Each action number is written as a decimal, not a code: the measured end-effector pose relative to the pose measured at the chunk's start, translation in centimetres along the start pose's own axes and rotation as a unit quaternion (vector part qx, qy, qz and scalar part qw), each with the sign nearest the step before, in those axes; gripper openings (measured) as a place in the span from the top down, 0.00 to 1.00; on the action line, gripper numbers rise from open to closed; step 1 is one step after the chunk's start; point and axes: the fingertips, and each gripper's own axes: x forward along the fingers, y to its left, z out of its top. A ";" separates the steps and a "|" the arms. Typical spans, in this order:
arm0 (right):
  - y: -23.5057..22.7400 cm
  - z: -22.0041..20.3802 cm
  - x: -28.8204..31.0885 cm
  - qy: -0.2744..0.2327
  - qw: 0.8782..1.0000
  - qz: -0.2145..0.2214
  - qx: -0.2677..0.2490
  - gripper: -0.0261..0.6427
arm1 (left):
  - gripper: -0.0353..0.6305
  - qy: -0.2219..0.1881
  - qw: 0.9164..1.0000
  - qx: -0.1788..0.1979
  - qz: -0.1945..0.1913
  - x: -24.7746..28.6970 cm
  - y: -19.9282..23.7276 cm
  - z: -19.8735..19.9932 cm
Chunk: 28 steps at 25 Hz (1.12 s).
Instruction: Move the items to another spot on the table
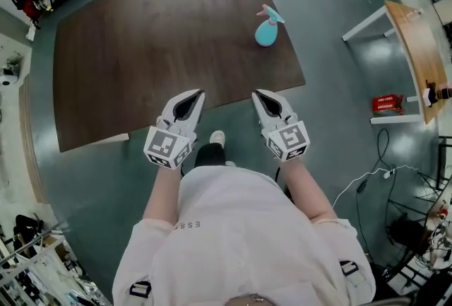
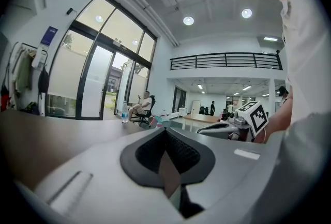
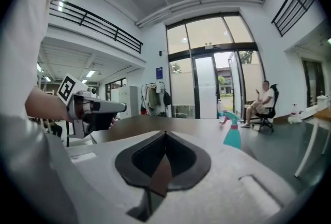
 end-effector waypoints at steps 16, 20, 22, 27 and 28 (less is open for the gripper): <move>14.7 -1.7 -4.2 0.011 0.990 0.135 -0.030 0.97 | 0.92 -0.033 0.984 -0.038 0.172 -19.5 -2.8 -2.7; 17.8 -1.7 -3.8 0.016 0.988 0.147 -0.040 0.97 | 0.92 -0.043 0.981 -0.042 0.184 -22.7 -1.7 -2.6; 18.9 -1.6 -3.2 0.017 0.989 0.143 -0.039 0.97 | 0.92 -0.046 0.981 -0.044 0.182 -23.9 -0.9 -2.5; 22.5 -1.2 -1.5 0.016 0.992 0.123 -0.037 0.97 | 0.92 -0.039 0.985 -0.043 0.165 -27.3 1.0 -2.7; 23.3 -1.1 -1.1 0.015 0.992 0.118 -0.035 0.97 | 0.92 -0.037 0.985 -0.042 0.162 -28.0 1.5 -2.6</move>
